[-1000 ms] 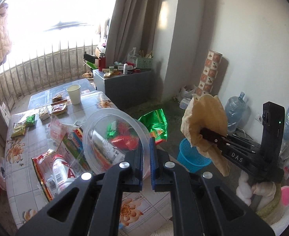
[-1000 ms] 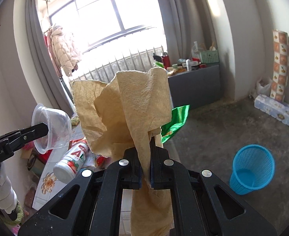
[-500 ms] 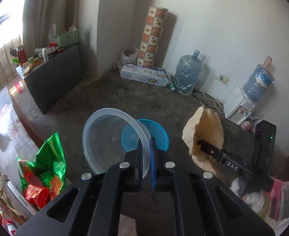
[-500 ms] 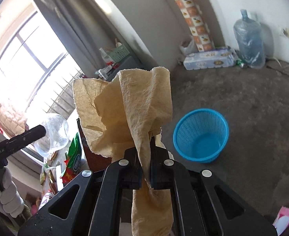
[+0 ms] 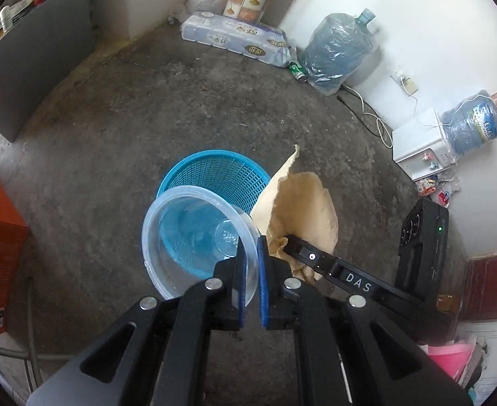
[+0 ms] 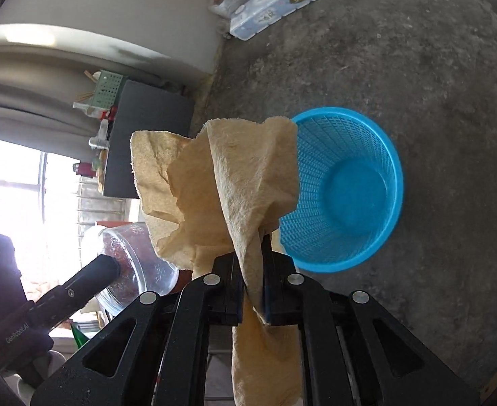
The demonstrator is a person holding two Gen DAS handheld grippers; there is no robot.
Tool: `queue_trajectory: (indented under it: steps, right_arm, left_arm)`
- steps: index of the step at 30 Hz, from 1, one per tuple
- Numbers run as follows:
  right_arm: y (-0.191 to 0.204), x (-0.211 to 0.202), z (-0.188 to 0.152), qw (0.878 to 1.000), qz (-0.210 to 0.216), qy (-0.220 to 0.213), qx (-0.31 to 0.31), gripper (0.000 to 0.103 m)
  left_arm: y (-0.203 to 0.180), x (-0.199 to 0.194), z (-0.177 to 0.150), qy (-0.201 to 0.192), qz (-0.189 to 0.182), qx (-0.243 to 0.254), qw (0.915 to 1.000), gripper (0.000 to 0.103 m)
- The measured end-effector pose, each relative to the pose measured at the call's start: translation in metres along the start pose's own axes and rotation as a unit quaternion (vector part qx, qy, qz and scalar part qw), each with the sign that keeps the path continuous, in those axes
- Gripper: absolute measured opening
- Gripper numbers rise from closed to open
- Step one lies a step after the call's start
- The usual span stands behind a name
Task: Collect trash
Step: 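Carry the bag and cup to the blue wastebasket and release both, then move both tools back to the table toward the white drink bottle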
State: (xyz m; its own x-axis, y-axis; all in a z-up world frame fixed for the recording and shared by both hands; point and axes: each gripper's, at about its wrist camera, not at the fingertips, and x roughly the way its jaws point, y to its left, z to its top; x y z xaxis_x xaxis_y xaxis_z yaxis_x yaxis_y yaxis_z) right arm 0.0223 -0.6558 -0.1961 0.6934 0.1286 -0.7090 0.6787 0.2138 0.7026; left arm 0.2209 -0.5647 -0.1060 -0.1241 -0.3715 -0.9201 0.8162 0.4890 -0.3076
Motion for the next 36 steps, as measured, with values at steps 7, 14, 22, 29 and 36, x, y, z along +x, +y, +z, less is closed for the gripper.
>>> queue_trajectory:
  steps: [7,14,22,29,36]
  right_arm:
    - [-0.043,0.031,0.029,0.998,0.023,-0.031,0.058,0.049]
    - [-0.04,0.037,0.036,1.0,-0.013,-0.018,0.019,0.05]
    - [-0.028,0.009,0.035,0.999,0.012,-0.039,-0.021,0.05]
    - [0.01,-0.053,-0.003,0.987,0.026,-0.086,-0.13,0.05]
    - [0.069,-0.096,-0.077,0.952,-0.001,-0.135,-0.276,0.072]
  left_arm:
    - [0.006,0.023,0.027,-0.031,0.061,-0.02,0.9975,0.06]
    - [0.005,-0.014,0.02,-0.069,0.043,-0.024,0.9964,0.06]
    - [-0.008,-0.134,-0.02,-0.149,0.027,0.037,0.9878,0.06]
    - [0.027,-0.274,-0.112,-0.239,0.048,0.038,0.9692,0.06]
    - [0.101,-0.393,-0.255,-0.309,0.158,-0.066,0.9355,0.06]
